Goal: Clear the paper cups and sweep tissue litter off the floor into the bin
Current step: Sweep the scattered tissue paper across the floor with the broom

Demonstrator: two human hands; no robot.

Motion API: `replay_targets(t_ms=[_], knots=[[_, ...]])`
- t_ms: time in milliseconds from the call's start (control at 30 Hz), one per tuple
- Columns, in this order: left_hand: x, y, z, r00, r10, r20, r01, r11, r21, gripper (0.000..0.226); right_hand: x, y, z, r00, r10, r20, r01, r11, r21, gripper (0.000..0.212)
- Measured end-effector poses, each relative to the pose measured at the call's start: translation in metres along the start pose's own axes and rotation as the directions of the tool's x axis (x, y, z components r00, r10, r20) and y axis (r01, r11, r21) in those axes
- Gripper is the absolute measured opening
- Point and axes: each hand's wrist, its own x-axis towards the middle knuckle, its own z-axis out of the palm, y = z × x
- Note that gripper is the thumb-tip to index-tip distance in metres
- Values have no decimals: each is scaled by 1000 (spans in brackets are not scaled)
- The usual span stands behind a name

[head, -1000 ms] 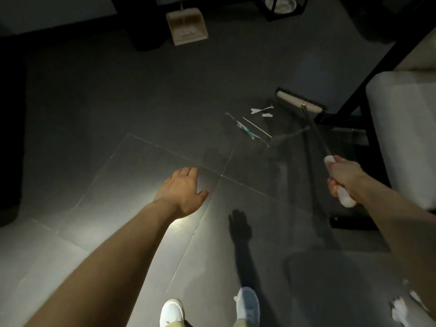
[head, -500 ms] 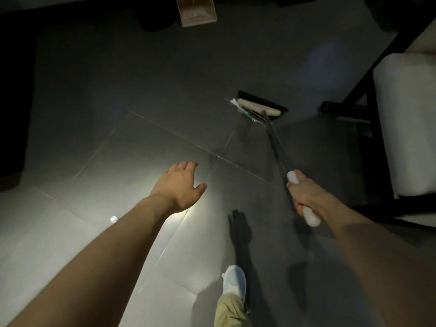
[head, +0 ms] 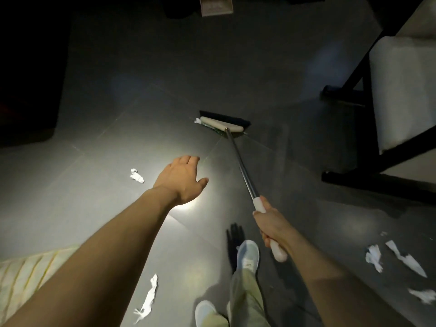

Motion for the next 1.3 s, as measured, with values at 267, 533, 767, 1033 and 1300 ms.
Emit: replay_targets(t_ms=[267, 533, 767, 1033, 1300], knots=[[-66, 9, 27, 998, -61, -18, 59, 996, -68, 63, -50, 50, 3, 996, -83, -31, 84, 995, 48, 49], [-120, 21, 64, 971, -238, -37, 229, 960, -160, 62, -33, 30, -58, 972, -228, -50, 224, 972, -74, 50], [-152, 38, 95, 924, -378, -59, 355, 905, -235, 61, -15, 15, -99, 966, -256, 28, 258, 954, -153, 50], [-172, 27, 124, 882, -470, -27, 450, 859, -246, 62, 15, -9, -84, 970, -239, 51, 245, 948, -203, 45], [-196, 10, 139, 834, -552, 24, 540, 806, -243, 63, 38, -26, -61, 976, -196, 99, 212, 955, -206, 42]])
